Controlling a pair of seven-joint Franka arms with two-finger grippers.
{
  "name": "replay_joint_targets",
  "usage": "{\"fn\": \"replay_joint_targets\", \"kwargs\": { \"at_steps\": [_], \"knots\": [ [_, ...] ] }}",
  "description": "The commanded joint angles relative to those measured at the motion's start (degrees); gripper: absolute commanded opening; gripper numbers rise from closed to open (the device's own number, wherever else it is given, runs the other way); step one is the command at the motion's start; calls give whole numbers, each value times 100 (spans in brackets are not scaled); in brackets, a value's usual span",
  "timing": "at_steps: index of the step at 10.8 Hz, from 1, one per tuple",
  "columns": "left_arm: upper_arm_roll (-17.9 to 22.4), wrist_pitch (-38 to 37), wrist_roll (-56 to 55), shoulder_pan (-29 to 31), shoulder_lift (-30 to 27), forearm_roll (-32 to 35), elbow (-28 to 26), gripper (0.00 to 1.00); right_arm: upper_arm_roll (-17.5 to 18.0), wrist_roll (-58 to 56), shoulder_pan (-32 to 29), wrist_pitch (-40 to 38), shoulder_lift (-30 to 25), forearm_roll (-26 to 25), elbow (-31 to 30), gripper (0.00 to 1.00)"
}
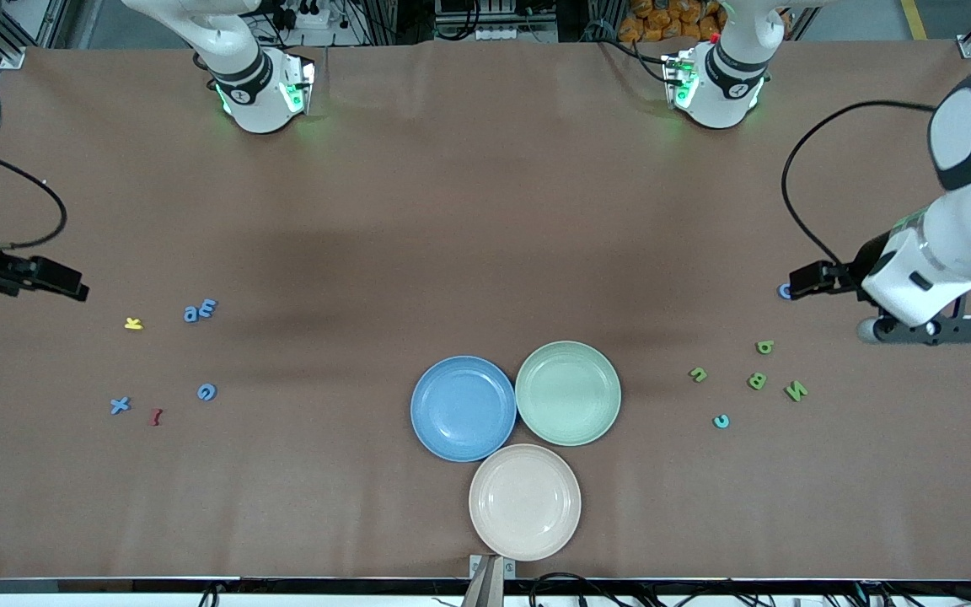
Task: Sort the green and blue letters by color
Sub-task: 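Reach the right gripper to the blue letters while the left gripper reaches the green letters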
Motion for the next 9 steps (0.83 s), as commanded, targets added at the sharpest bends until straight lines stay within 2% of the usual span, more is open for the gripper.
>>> {"fn": "replay_joint_targets", "kwargs": {
  "at_steps": [1,4,7,9],
  "knots": [
    [-5,571,81,58,551,109,20,100,48,-123,-67,689,601,102,-54,100],
    [-5,1239,10,-47,1130,109,-120,100,39,-97,-15,1312,1270,498,-18,100],
    [-5,2494,-34,-214,1702,91,-462,100,30,263,3,1858,1841,480,-18,100],
    [12,3487,-34,-416,1905,56,-971,100,30,789,20,2121,2132,515,-18,100]
  ]
}}
